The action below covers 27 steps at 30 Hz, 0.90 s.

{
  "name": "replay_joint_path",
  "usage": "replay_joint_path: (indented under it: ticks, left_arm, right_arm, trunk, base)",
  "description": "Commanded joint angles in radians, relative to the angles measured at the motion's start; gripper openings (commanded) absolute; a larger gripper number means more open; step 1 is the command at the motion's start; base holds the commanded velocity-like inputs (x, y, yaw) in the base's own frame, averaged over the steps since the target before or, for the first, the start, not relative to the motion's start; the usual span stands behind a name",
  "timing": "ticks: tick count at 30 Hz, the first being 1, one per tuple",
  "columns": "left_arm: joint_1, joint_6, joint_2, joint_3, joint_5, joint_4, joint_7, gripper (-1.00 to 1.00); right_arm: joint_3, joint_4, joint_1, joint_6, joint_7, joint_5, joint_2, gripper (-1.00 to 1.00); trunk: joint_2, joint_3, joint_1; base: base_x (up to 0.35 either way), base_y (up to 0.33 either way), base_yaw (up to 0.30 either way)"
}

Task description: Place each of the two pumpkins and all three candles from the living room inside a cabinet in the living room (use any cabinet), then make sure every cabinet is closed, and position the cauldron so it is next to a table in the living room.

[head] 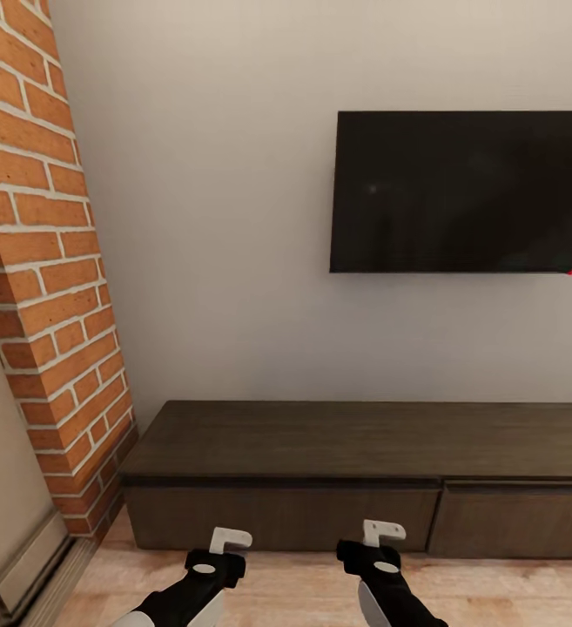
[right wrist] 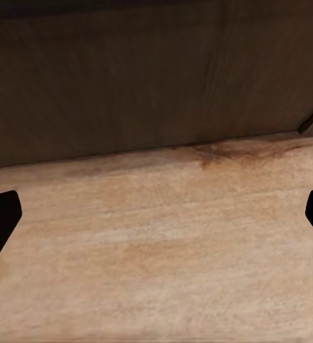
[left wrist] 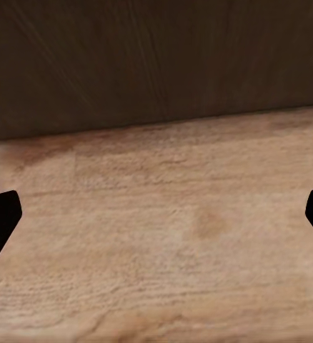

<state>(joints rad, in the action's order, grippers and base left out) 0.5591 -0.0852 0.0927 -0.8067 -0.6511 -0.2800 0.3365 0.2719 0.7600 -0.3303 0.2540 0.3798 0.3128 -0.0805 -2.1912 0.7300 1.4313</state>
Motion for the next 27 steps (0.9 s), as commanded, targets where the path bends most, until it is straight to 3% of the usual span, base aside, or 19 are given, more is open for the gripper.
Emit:
replay_joint_path:
  ticks: [1,9,15,21,27]
  left_arm:
    - [0.001,-0.003,-0.001,-0.009,-0.005,-0.002,0.009,1.00]
    - [0.001,-0.003,-0.001,-0.008,-0.005,-0.002,0.011,1.00]
    - [0.001,-0.004,-0.001,-0.010,-0.005,-0.002,0.012,1.00]
    - [0.001,-0.010,0.000,-0.010,-0.007,-0.018,0.012,1.00]
    - [0.001,-0.094,0.001,-0.007,-0.020,-0.071,0.009,1.00]
  right_arm:
    - [-0.002,0.003,-0.001,0.007,0.008,0.008,0.001,1.00]
    - [-0.020,0.005,-0.001,0.014,0.007,0.011,0.000,1.00]
    - [-0.022,0.004,-0.001,0.014,0.006,0.045,0.001,1.00]
    - [-0.022,0.004,-0.001,0.014,0.005,0.055,0.001,1.00]
    - [-0.023,0.004,-0.002,0.017,0.005,0.057,0.003,1.00]
  trunk:
    - [-0.001,0.001,0.000]
    - [-0.001,0.001,0.000]
    - [-0.001,0.001,0.000]
    - [-0.001,0.001,0.000]
    - [0.034,-0.015,-0.019]
  base:
    - [-0.053,0.000,0.000]
    - [-0.231,0.000,0.000]
    - [-0.296,0.000,0.000]
    - [-0.128,0.000,0.000]
    - [-0.018,0.000,0.000]
